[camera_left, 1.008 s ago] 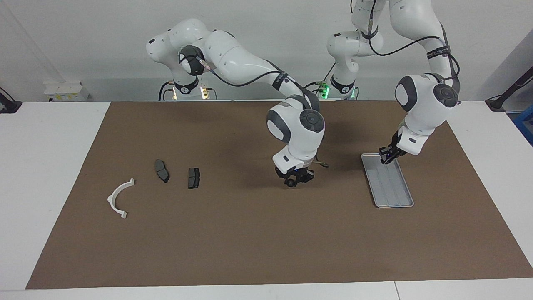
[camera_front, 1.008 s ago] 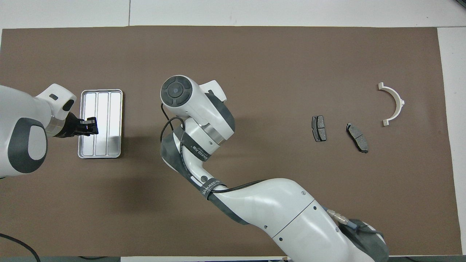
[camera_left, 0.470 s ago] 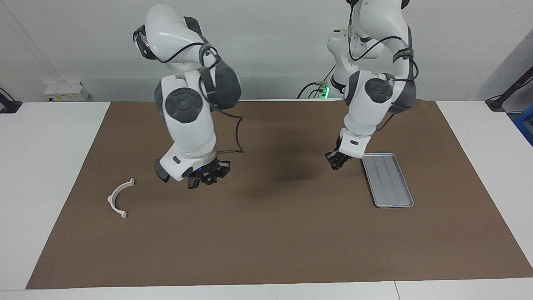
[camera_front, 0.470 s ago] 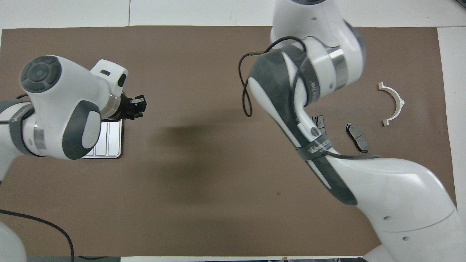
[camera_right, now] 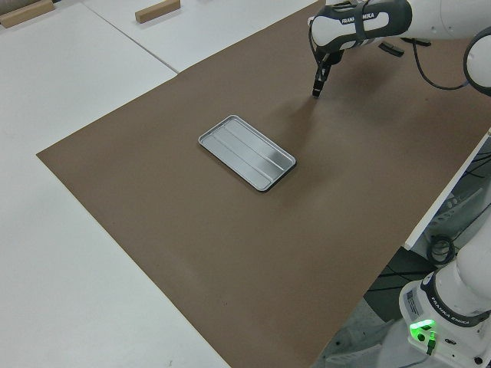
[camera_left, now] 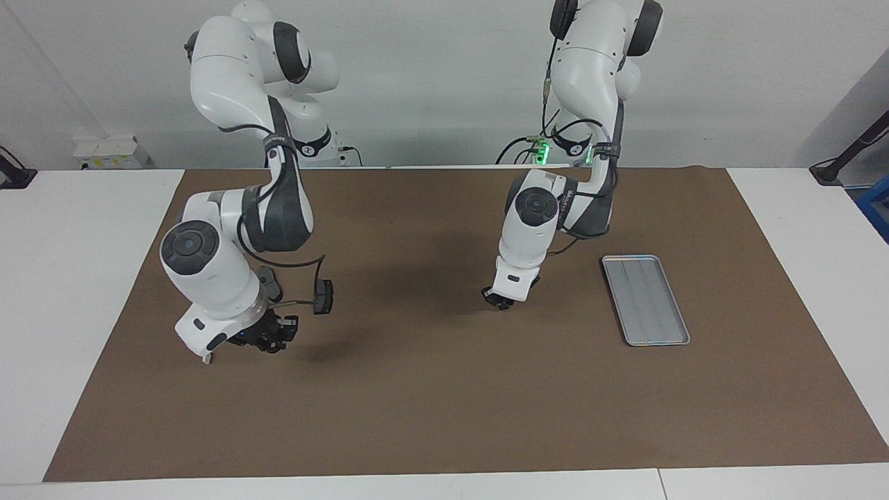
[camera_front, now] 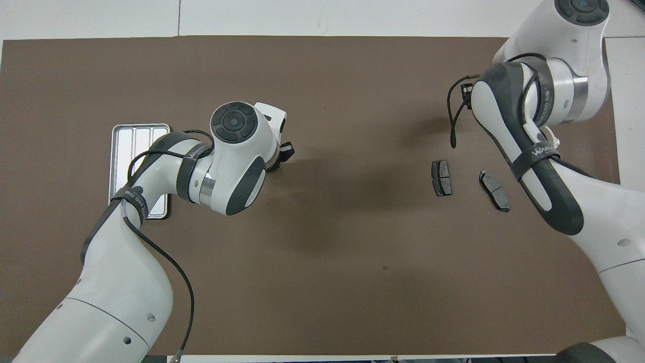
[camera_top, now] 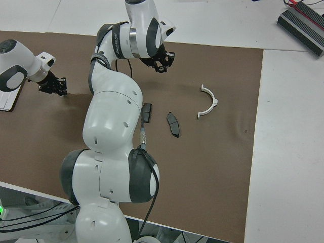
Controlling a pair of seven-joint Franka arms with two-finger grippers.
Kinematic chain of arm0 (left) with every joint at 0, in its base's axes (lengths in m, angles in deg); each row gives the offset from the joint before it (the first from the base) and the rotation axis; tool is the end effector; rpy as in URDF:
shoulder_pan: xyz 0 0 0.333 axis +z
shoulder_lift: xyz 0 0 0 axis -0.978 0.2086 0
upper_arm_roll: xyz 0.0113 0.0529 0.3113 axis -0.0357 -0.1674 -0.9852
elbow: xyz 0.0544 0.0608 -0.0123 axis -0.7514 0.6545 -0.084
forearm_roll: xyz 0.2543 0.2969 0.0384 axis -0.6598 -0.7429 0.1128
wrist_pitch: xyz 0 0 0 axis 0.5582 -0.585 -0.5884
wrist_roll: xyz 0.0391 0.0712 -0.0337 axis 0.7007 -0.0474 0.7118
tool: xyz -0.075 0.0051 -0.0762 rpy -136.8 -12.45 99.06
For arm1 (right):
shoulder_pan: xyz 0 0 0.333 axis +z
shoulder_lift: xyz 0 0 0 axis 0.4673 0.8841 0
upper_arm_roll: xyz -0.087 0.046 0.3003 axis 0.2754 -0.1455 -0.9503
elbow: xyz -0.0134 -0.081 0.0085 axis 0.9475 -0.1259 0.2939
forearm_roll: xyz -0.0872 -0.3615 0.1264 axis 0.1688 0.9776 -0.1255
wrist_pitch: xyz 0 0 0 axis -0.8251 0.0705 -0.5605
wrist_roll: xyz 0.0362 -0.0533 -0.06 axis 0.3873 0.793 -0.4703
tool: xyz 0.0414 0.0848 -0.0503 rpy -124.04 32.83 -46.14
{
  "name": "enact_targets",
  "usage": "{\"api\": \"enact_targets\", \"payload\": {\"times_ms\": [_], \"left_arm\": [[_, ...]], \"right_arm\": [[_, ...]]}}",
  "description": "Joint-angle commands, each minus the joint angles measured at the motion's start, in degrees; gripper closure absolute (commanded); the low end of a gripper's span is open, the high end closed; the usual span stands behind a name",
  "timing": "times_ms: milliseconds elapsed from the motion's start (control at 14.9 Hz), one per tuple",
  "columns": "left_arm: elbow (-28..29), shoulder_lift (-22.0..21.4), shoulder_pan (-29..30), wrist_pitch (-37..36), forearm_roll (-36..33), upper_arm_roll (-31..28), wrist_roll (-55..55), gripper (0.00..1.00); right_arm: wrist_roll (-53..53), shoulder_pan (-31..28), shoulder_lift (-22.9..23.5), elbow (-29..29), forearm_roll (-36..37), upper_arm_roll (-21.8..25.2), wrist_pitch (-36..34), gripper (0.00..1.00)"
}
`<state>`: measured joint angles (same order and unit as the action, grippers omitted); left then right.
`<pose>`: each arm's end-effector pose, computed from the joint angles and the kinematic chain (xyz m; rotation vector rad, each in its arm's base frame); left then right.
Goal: Place bearing gear from tray to pile
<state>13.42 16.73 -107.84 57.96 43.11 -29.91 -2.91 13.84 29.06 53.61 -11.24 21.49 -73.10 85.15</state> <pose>0.5714 -0.3232 0.3005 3.0795 0.5388 -0.0271 0.7203 0.0345 0.3599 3.0935 0.0989 -0.0457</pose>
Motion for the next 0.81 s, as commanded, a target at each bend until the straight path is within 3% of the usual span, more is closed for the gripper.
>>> {"api": "enact_targets", "payload": {"times_ms": [0,67,134,202,403,538,672,739], "left_arm": [[2.57,-2.15,-0.80,1.62,-1.07,-0.88,0.81,0.91],[3.27,-2.24,-0.71,2.32,-1.07,-0.88,1.25,0.84],[3.89,-2.33,-0.71,3.28,-1.07,-0.88,1.86,0.63],[3.81,-2.33,-0.80,2.60,-1.07,-0.96,1.96,0.01],[1.61,-3.72,0.95,-3.27,-1.24,-1.84,1.52,0.00],[3.09,-8.98,5.33,-6.71,-1.33,-2.54,-1.28,0.00],[3.19,-14.17,12.52,-11.79,-1.33,-2.46,-12.22,0.00],[3.02,-16.37,16.22,-14.78,-1.33,-2.46,-18.81,0.00]], "right_arm": [[-2.48,-2.33,-3.91,9.33,1.66,-0.97,5.67,1.00],[-3.80,-2.95,-3.13,9.50,1.66,-0.97,6.90,1.00],[-4.86,-3.65,-2.86,10.03,1.66,-0.97,8.31,1.00],[-5.74,-4.01,-2.59,10.99,1.66,-0.97,10.23,1.00],[-7.50,-5.06,-2.42,14.15,1.75,-0.97,15.77,1.00],[-8.12,-5.16,-2.41,15.39,1.66,-0.97,17.98,1.00],[-8.12,-5.15,-2.41,15.31,1.66,-0.97,17.73,1.00],[-7.86,-4.98,-2.50,15.22,1.66,-0.97,17.20,0.70]]}}
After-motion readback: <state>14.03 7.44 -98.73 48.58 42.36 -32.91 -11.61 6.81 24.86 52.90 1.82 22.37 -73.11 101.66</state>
